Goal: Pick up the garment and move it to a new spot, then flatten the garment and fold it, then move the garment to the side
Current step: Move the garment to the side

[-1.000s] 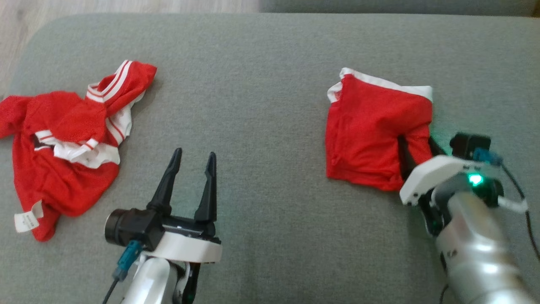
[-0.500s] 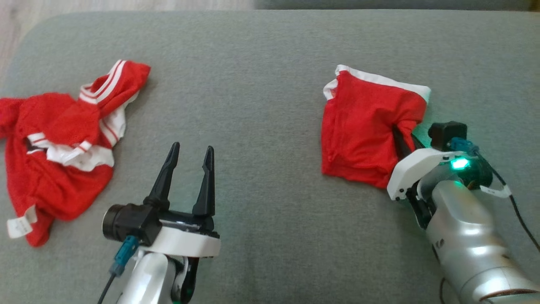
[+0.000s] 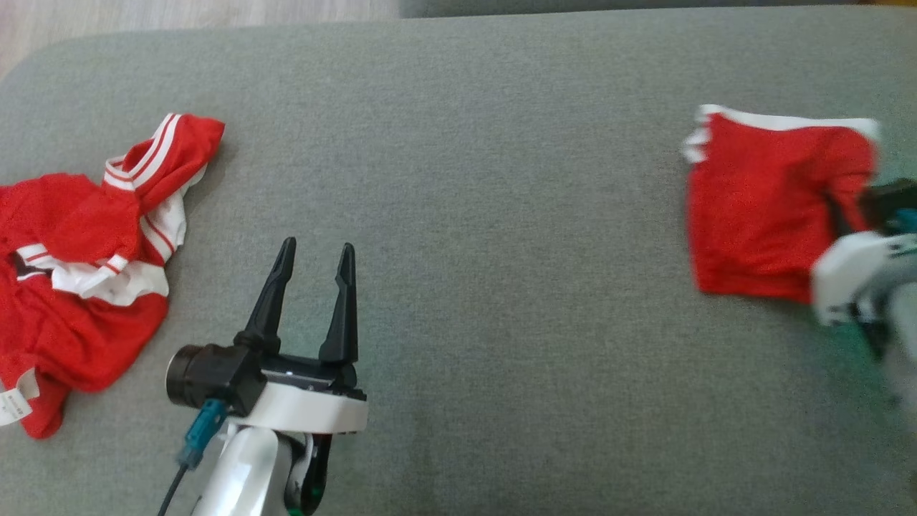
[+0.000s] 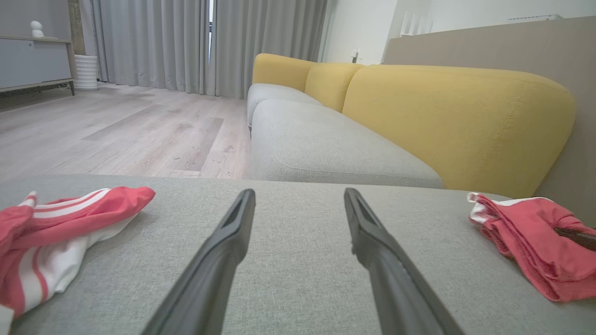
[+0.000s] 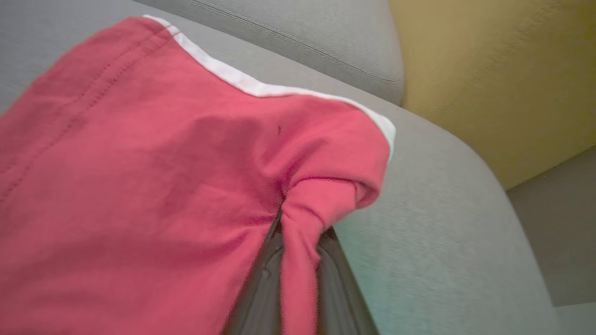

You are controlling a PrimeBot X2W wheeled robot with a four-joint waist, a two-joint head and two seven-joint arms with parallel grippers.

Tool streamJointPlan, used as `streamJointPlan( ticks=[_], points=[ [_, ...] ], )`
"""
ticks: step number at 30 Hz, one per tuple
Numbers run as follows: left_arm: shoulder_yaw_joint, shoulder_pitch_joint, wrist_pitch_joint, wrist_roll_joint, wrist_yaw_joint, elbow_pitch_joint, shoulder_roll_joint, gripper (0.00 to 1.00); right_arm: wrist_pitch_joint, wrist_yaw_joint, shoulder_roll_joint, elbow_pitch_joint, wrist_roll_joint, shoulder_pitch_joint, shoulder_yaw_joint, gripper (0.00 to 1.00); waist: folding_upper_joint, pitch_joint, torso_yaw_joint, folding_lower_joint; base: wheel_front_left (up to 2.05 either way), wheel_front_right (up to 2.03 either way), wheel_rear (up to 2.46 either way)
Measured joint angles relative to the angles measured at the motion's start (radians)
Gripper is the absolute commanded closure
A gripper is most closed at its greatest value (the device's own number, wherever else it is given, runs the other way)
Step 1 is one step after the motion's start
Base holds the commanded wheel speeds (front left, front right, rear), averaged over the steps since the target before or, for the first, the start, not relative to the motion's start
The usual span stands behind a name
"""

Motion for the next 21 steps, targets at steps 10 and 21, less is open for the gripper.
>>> streamJointPlan(
  ticks=[10, 21],
  points=[
    [0.013, -0.001, 0.0, 0.0, -0.01, -0.002, 0.0, 0.0, 0.012, 0.0, -0.177, 0.036, 0.016, -0.008, 0.027, 1.0, 0.0, 0.041, 0.032, 0.0, 0.0, 0.0, 0.0],
    [0.035, -0.028, 0.0, 0.003, -0.021, -0.007, 0.0, 0.0, 0.015, 0.0, -0.282, 0.042, 0.019, -0.074, -0.001, 1.0, 0.0, 0.087, 0.05, 0.0, 0.0, 0.0, 0.0]
  ],
)
